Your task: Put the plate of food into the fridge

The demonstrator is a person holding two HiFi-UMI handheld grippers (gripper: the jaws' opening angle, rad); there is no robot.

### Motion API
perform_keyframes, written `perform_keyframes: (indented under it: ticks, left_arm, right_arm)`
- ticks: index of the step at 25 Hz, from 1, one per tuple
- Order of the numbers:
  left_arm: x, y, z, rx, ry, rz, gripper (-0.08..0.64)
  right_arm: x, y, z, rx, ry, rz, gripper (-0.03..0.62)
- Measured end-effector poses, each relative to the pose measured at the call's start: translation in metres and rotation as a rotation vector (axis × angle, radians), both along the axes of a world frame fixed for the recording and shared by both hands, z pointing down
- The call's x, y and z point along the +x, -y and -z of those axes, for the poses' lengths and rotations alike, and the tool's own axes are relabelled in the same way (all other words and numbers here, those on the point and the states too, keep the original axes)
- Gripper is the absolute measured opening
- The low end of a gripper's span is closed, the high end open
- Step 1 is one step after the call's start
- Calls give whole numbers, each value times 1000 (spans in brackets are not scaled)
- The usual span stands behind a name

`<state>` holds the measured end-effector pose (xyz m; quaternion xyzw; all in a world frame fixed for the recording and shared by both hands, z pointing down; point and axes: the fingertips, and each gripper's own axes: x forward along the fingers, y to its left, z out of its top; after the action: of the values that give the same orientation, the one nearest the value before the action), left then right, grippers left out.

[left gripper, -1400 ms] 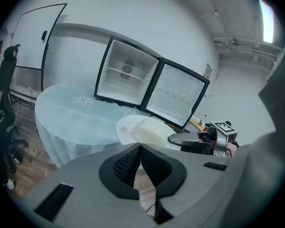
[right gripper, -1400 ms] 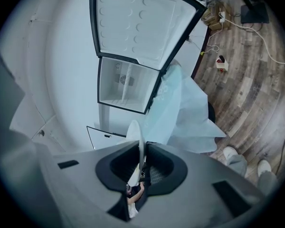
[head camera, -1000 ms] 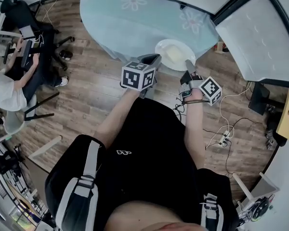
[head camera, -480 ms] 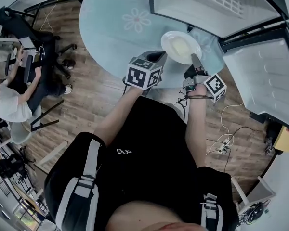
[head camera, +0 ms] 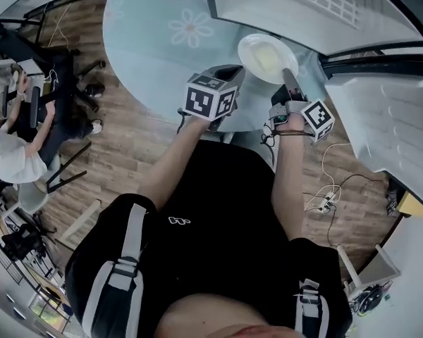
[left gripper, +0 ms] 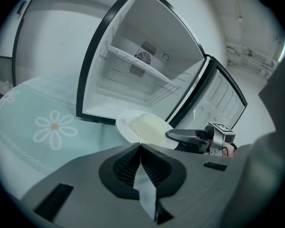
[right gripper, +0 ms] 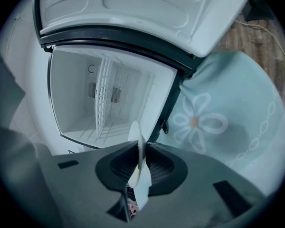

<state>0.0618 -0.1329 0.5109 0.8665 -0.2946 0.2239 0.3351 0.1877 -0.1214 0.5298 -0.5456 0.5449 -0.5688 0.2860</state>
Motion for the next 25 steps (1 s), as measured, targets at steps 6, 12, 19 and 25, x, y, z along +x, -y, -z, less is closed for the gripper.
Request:
perform_keyframes:
  ticks: [6,12,19,25]
  left_arm:
    - [1,14,-14,-53,-6,58,-3]
    - [0,27,-19,-89,-33,123,-3]
    - [-3,45,-19,-103,-47,181,-3]
    - [3,63,-16,-85,-42,188,-3]
  right_arm:
    - [5,12,-12,-52,2,27,49]
    - [16,29,-14,-78,-12,50,49]
    - [17,60,-9,-70,-27,86,49]
    - [18,89,-14,-66,-25,104,49]
